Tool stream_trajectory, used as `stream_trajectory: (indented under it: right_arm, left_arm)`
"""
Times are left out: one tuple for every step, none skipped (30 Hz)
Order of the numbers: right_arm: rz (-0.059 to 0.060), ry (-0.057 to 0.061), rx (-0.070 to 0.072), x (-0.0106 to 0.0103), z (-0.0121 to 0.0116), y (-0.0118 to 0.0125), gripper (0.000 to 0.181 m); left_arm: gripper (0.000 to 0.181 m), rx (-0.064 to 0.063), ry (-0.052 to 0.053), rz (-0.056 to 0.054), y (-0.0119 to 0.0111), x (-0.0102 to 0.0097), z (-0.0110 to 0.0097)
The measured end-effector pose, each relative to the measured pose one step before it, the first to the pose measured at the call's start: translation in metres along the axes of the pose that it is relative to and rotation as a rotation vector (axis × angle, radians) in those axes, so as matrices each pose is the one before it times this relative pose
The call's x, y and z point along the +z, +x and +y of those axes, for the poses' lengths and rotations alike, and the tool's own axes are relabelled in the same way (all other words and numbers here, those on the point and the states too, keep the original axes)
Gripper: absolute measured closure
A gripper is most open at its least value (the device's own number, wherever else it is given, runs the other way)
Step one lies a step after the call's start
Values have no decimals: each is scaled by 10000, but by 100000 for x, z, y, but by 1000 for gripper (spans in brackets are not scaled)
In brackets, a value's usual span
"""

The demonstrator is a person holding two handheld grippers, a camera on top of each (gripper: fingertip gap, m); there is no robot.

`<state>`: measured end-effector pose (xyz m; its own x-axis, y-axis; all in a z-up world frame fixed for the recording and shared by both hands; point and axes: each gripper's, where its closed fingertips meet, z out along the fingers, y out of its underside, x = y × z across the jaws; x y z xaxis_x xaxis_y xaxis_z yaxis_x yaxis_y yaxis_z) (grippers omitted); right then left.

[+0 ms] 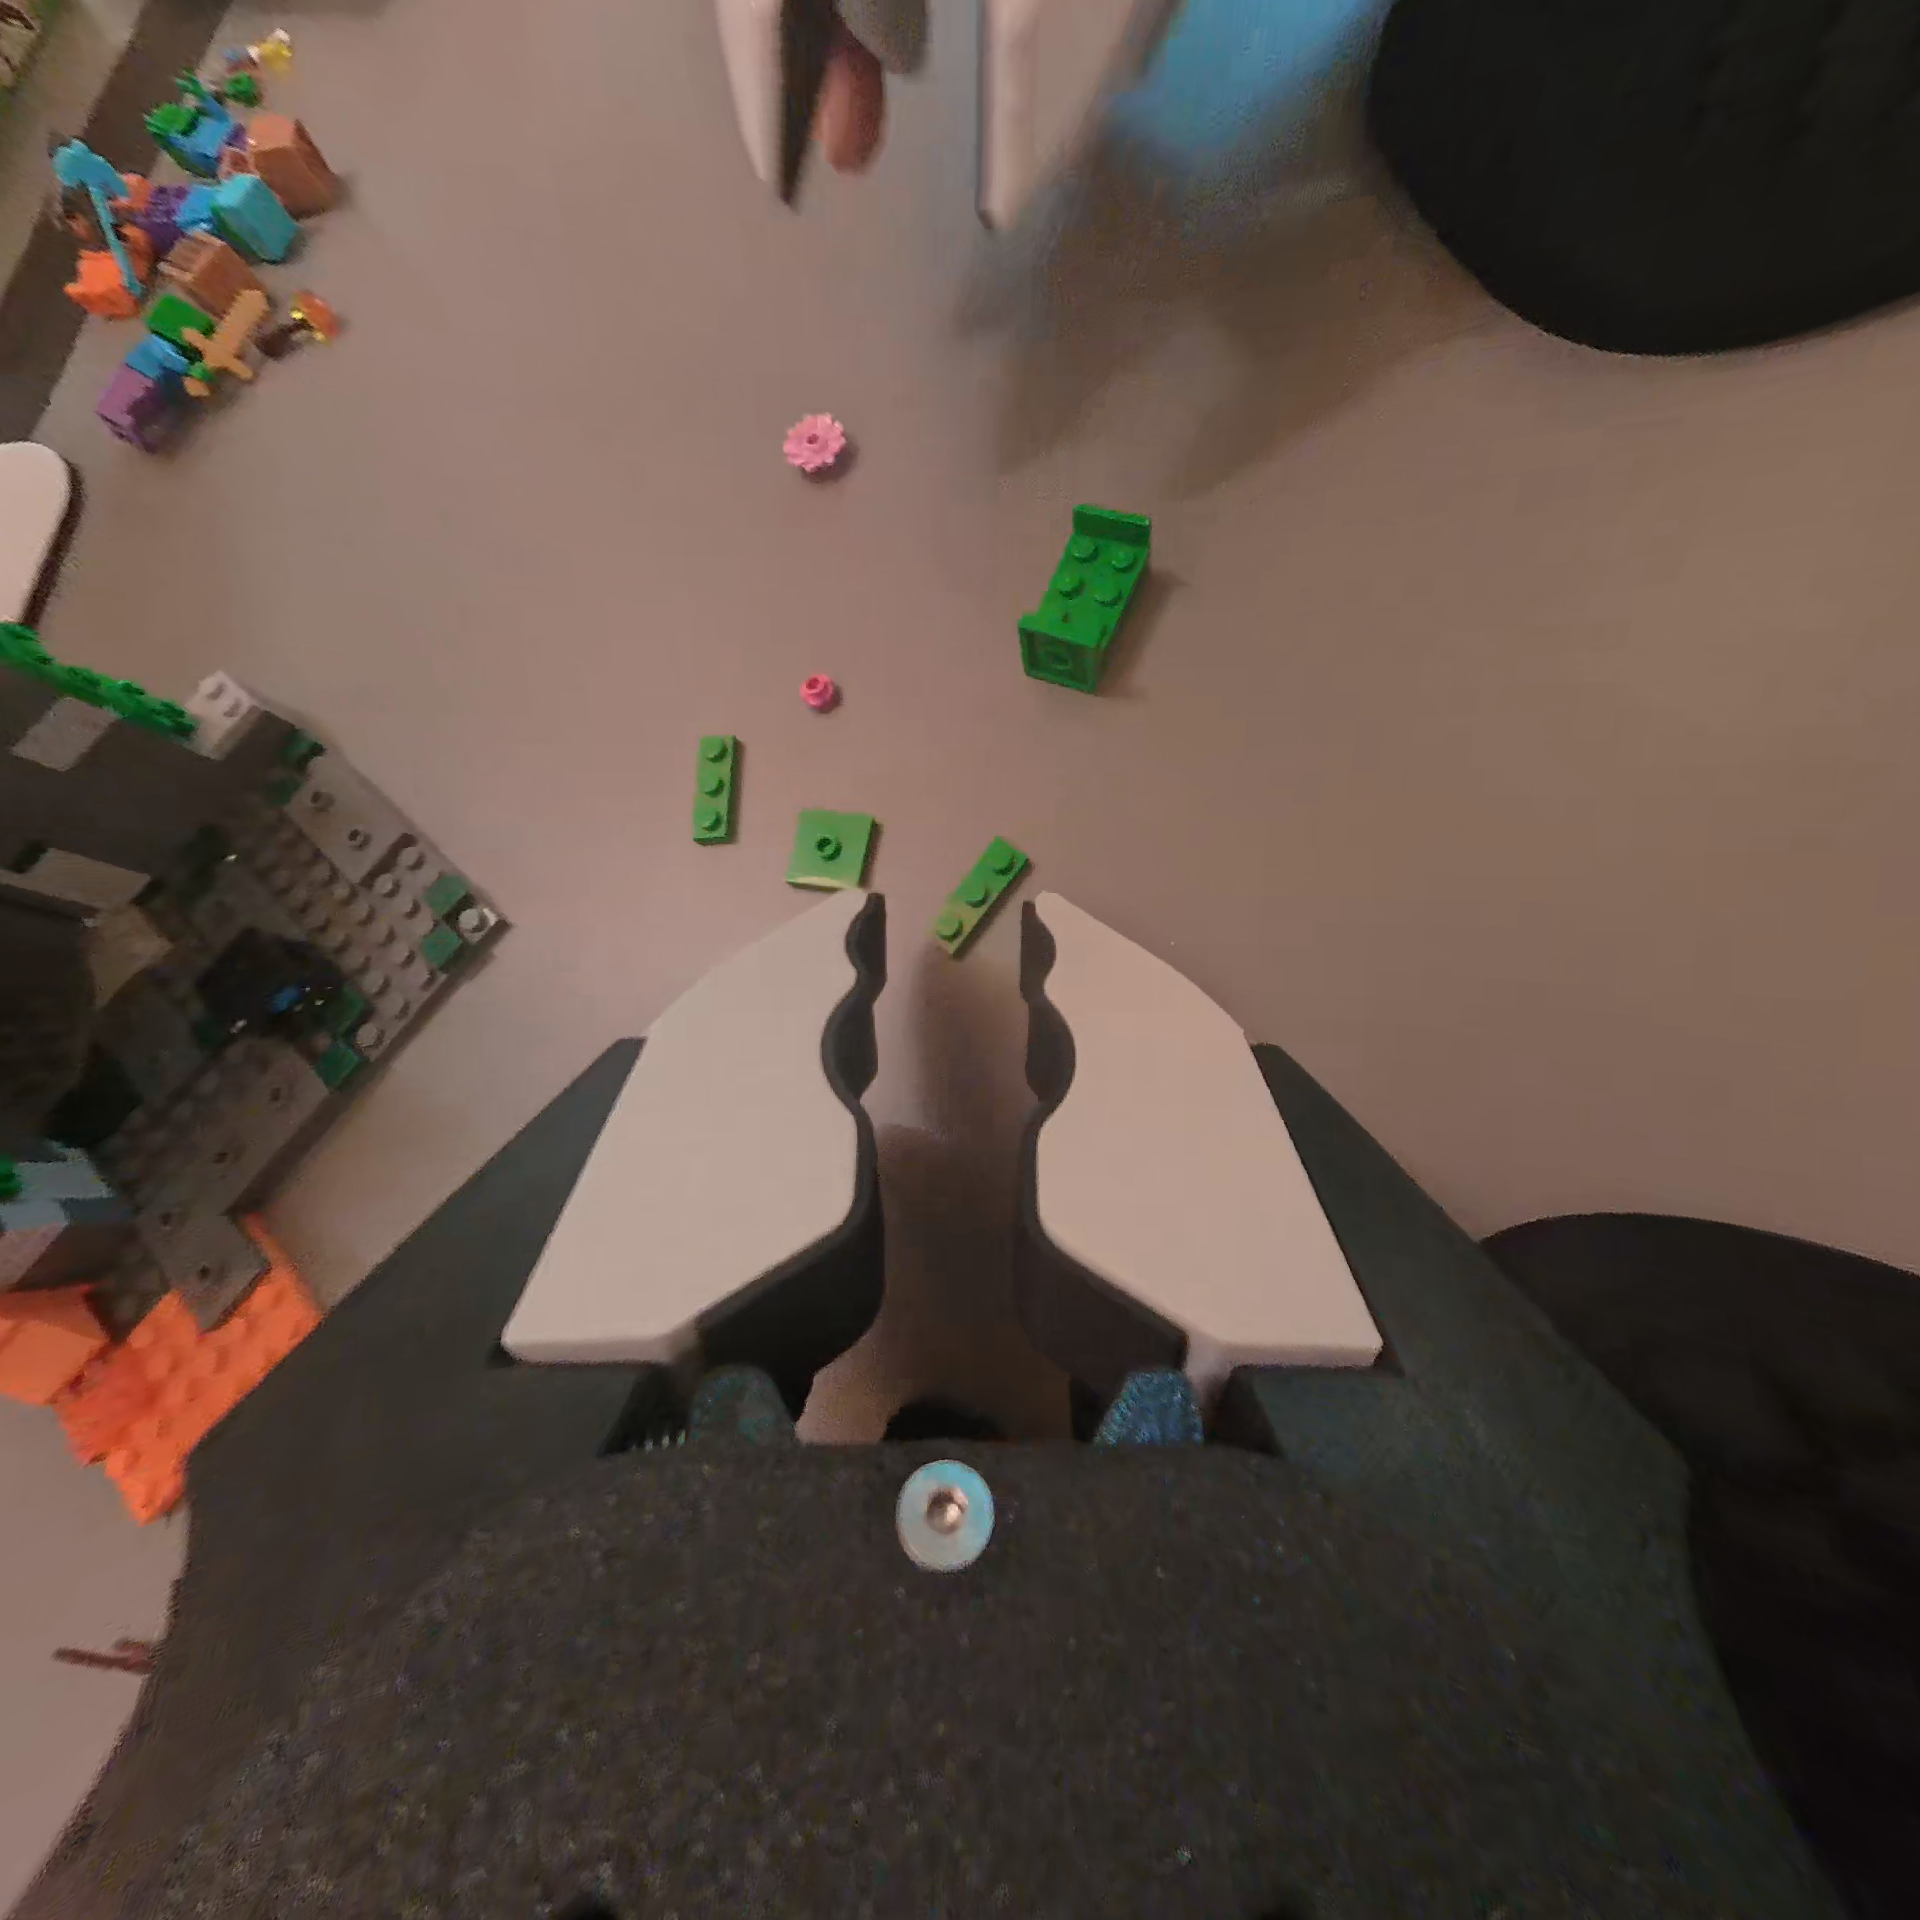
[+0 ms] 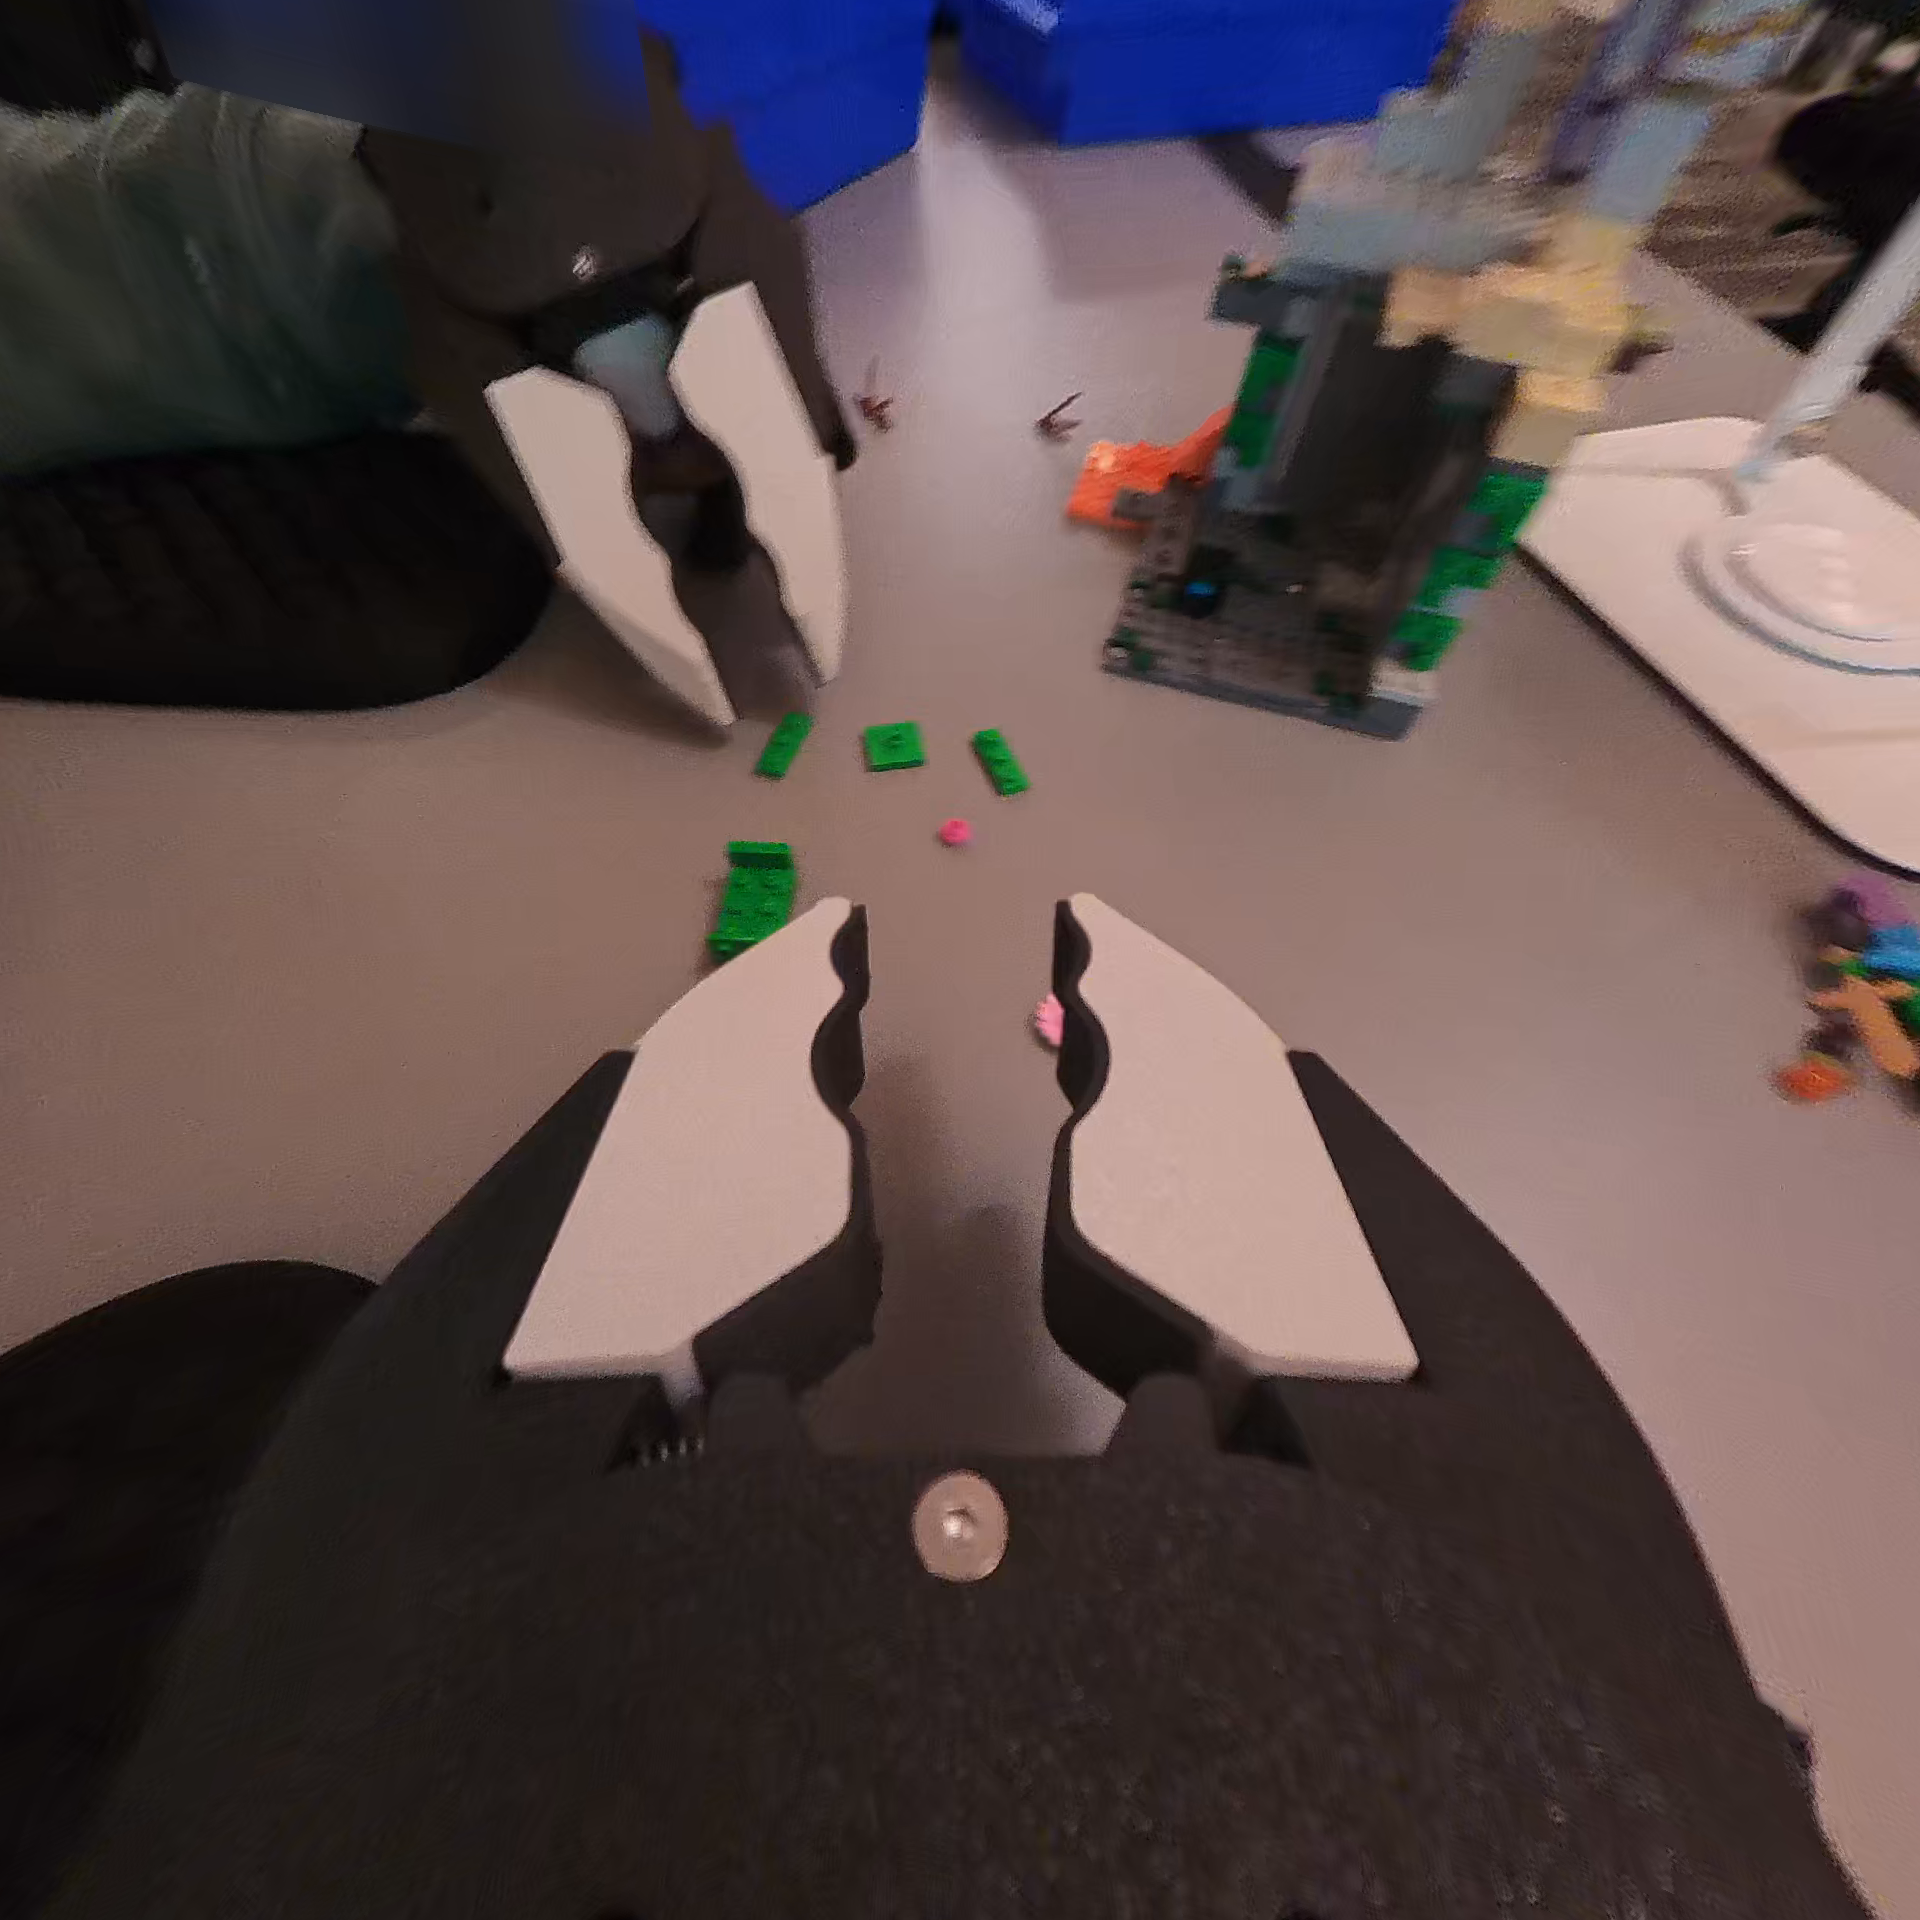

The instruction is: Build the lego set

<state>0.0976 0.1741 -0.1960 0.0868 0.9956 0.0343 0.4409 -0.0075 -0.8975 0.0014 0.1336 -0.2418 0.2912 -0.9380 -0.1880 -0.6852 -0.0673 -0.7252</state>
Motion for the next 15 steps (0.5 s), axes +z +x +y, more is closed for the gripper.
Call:
stream_trajectory:
  right_arm:
    - [207, 245, 214, -580, -34, 876, 149]
    - [146, 219, 284, -495, -11, 789, 150]
    - [100, 193, 313, -396, -20, 669, 151]
    - [66, 168, 265, -298, -31, 522, 152]
    - [11, 126, 185, -212, -36, 329, 152]
    - [-14, 95, 112, -125, -59, 174, 152]
    - [0, 62, 60, -45, -49, 98, 153]
    - [-11, 15, 17, 37, -1, 24, 153]
    - [-19, -29, -11, 91, 64, -41, 153]
    - [-20, -60, -24, 126, 140, -77, 153]
    - [-21, -73, -27, 160, 162, -91, 153]
    - [-27, -76, -13, 171, 190, -87, 153]
    - [-17, -84, 10, 180, 192, -63, 153]
    - [-27, -71, 17, 155, 152, -58, 153]
    - [-40, -54, 30, 143, 115, -70, 153]
  left_arm:
    - [157, -4, -39, 78, 153, 135, 55]
    - [157, 6, -33, 54, 112, 110, 60]
    - [157, 19, -17, 25, 45, 98, 37]
    - [157, 9, -18, -21, -51, 97, 50]
    - [157, -12, -34, 28, -29, 105, 81]
    - [157, -34, -26, 44, -56, 117, 79]
    - [159, -58, 63, 81, -75, 81, -64]
    - [160, -43, 4, 109, -66, 50, 4]
    - [161, -32, 7, 144, -12, 43, 15]
    - [163, -54, 16, 196, 78, 35, 9]
    - [165, -65, 20, 206, 125, 19, 12]
    - [165, -35, 32, 85, -19, 39, -8]
    - [164, 7, 10, 26, -61, 22, -16]
    - [166, 34, -38, 77, 50, 17, -3]
    - [166, 37, -64, 70, 54, 10, 4]
